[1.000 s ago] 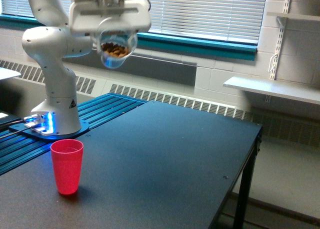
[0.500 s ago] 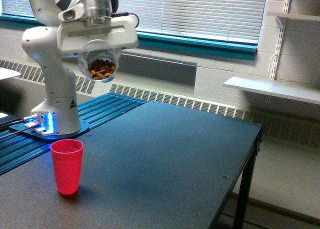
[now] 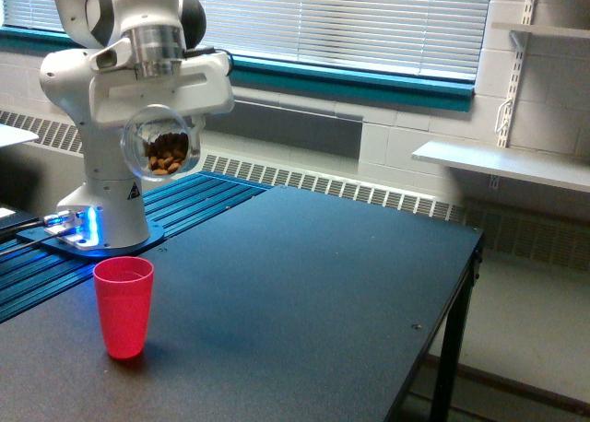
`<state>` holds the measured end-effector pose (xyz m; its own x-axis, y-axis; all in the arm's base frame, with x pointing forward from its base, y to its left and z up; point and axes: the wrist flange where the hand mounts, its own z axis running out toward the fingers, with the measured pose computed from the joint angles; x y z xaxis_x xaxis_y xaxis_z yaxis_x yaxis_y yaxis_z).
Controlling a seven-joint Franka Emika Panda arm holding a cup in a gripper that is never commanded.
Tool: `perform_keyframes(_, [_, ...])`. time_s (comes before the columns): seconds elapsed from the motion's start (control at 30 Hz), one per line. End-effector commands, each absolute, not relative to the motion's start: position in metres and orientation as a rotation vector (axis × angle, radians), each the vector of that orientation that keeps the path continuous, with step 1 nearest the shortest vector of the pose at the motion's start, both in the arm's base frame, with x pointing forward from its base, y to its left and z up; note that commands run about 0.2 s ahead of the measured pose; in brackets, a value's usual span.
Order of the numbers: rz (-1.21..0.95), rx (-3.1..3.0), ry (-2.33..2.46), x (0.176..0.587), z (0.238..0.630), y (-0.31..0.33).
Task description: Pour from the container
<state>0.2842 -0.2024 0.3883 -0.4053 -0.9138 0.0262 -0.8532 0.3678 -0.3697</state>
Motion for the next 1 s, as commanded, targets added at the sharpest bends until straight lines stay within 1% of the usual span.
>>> perform_keyframes(0.03, [-0.469,-1.553,2.449,0.280,0.379,-0.203])
perform_keyframes(0.47, [-0.416,-1.490,2.470,0.274,0.358,-0.209])
perform_keyframes(1.0, [-0.295,-1.401,2.514,0.267,0.319,-0.216])
